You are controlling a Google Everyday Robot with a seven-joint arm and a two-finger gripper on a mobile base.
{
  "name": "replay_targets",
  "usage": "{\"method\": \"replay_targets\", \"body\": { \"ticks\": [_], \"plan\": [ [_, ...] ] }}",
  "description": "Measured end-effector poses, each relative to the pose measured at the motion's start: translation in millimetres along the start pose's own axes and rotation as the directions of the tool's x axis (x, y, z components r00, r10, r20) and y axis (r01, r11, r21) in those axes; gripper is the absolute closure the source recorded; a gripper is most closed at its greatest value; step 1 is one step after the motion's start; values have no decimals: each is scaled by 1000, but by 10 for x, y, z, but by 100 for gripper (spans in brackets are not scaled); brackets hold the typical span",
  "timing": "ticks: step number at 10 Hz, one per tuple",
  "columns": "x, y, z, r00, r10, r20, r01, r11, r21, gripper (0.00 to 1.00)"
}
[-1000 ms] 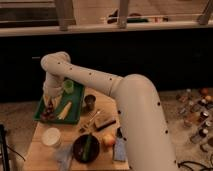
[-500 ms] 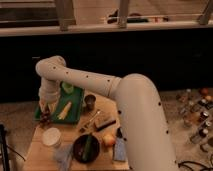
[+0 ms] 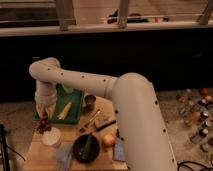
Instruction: Place grapes in paper cup
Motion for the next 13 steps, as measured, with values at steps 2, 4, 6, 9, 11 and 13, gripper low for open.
{"method": "replay_targets", "body": {
  "ticks": [2,4,6,9,11,13],
  "plan": [
    [-101,36,32,1000,-23,20,24,999,-33,100],
    [-179,75,59,999,-40,37,42,998,-55,100],
    [-267,145,98,996,-62,57,66,995,-72,100],
    [-371,214,143,992,-93,84,101,990,-99,99],
    [-419,243,159,989,-107,99,119,986,-119,86],
    [-464,249,175,987,-119,111,134,981,-138,65]
  ]
}}
